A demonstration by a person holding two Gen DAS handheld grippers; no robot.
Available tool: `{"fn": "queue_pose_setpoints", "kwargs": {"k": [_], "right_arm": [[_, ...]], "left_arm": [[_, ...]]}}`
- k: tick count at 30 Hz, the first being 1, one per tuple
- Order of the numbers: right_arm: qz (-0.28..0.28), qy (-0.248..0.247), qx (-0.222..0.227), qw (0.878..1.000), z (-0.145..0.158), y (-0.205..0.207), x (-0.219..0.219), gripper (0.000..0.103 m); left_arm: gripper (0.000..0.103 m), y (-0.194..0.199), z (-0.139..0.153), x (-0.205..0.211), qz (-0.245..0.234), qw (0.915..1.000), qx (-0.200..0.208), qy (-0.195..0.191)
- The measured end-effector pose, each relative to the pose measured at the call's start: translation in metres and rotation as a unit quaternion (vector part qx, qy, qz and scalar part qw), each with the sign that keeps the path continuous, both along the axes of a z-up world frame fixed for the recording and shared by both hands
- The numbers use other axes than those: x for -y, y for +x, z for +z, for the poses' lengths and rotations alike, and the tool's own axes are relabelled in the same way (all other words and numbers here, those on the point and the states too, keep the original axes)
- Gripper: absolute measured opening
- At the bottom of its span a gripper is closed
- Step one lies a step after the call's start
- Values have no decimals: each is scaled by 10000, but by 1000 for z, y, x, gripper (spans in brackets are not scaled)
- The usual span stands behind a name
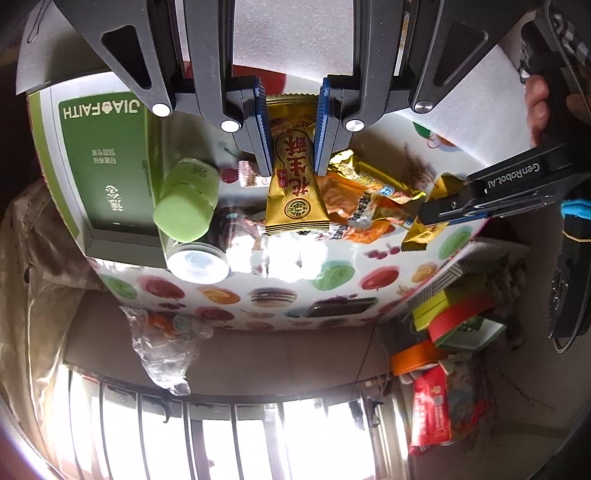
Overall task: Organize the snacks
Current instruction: 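Carry the yellow packet with the right gripper into the green box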
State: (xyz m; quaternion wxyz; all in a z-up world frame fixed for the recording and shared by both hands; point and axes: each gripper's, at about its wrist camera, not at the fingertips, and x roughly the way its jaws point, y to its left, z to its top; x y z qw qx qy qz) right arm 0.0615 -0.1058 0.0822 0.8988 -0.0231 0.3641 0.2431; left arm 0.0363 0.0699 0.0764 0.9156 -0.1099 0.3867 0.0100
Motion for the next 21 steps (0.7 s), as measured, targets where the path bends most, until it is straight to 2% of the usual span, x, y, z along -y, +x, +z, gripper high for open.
{"fn": "queue_pose_setpoints", "kwargs": {"k": [11,21], "right_arm": [[-749,36,77,9972,8,16,57,21],[-1326,-89,4,9911,3,28,110,21]], "left_arm": [[24,31,13,60,-687,9975,96,-125],[24,54,18,120,-1324,9908,84,-253]]}}
